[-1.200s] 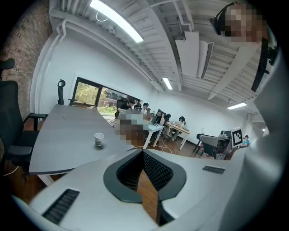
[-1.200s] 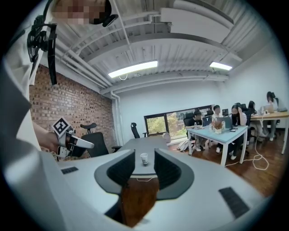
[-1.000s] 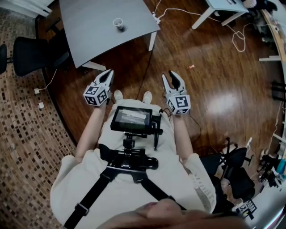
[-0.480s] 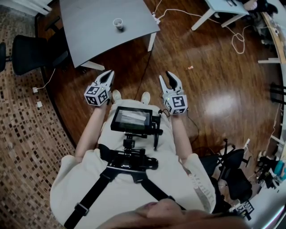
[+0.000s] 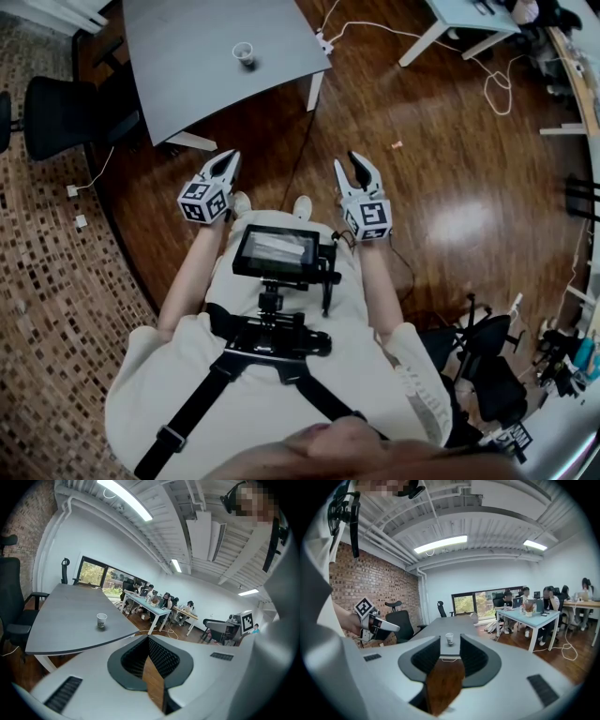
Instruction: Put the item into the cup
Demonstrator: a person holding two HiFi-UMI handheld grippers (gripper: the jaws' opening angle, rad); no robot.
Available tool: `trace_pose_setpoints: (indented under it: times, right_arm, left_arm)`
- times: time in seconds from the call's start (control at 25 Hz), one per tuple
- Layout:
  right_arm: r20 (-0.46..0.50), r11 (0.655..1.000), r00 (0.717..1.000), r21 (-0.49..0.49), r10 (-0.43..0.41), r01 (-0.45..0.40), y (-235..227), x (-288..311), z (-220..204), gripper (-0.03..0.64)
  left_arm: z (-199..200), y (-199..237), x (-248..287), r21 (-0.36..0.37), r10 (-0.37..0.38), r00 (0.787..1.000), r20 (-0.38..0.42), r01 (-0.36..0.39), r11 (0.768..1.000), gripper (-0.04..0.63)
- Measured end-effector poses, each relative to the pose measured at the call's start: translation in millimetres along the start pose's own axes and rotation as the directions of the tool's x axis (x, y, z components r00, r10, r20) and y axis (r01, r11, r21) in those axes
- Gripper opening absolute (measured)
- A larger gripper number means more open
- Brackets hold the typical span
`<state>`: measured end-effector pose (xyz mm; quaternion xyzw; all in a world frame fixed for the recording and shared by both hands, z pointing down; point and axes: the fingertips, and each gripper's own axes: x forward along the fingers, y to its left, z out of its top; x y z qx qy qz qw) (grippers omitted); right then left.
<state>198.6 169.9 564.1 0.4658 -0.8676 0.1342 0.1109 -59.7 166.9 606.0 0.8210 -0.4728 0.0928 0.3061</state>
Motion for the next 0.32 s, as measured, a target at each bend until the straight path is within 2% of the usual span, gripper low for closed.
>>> trace_pose_setpoints:
  times: [0.32]
  right_arm:
    - [-0.012, 1.000, 1.000, 0.011, -0.003, 0.003, -8.9, -1.0, -7.1, 0.140]
  left_arm:
    - [-0.9, -3.2, 7.9, 0.003, 0.002, 1.000, -0.014, -0.002, 1.000, -0.006]
